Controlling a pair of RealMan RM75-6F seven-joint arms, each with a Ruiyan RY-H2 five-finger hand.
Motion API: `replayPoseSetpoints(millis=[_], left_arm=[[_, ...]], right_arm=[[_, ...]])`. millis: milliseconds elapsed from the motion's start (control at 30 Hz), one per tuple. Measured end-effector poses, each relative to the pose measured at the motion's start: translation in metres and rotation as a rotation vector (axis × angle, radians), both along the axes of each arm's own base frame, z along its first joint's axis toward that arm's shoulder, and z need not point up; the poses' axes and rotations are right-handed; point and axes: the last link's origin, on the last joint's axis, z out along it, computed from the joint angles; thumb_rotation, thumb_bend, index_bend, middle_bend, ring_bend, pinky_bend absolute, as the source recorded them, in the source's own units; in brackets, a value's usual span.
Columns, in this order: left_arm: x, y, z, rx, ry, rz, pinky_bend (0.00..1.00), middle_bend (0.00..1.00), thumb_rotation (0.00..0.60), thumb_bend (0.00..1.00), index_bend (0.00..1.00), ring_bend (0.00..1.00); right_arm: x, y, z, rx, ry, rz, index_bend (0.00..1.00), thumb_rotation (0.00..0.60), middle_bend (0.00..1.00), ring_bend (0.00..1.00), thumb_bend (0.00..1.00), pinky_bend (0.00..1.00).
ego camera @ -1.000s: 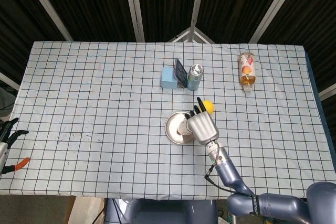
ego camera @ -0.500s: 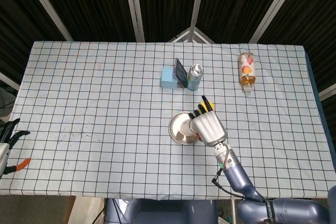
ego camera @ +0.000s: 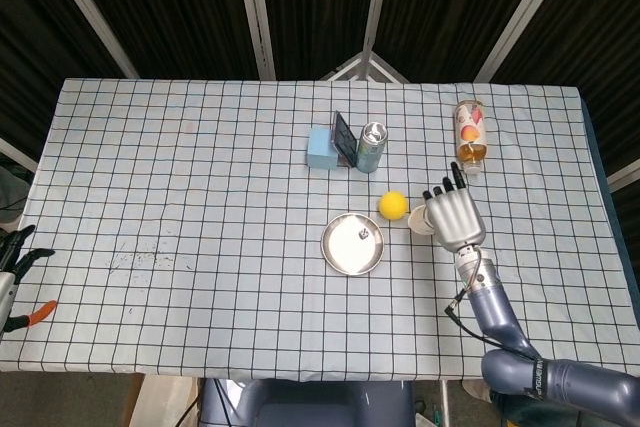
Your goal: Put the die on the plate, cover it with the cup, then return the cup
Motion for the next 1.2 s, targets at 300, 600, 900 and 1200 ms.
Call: replayPoseSetpoints(millis=[300, 600, 900, 1200], left_arm=[[0.000, 0.000, -0.001, -0.002, 0.002, 0.005, 0.02, 0.00, 0.600, 0.30, 0.25, 0.00], [0.000, 0.001, 0.000, -0.001, 0.000, 0.007, 0.02, 0.00, 0.600, 0.30, 0.25, 0.00], [-0.001, 0.000, 0.001, 0.003, -0.004, 0.005, 0.02, 0.00, 0.600, 0.30, 0.25, 0.00], [-0.001, -0.001, 0.004, 0.012, -0.016, 0.005, 0.02, 0.00, 0.600, 0.30, 0.25, 0.00]], right_arm=[[-0.014, 0.007, -0.004, 0.077, 0.068, -0.041, 0.65, 0.600, 0.51, 0.23, 0.34, 0.00], [-0.013, 0.004, -0.005, 0.064, 0.070, -0.050, 0.27, 0.600, 0.29, 0.13, 0.11, 0.00], [-0.006, 0.010, 0.003, 0.066, -0.021, -0.079, 0.04, 0.600, 0.17, 0.07, 0.08, 0.00], [-0.002, 0.036, 0.041, 0.034, -0.168, -0.092, 0.04, 0.600, 0.16, 0.06, 0.08, 0.00]])
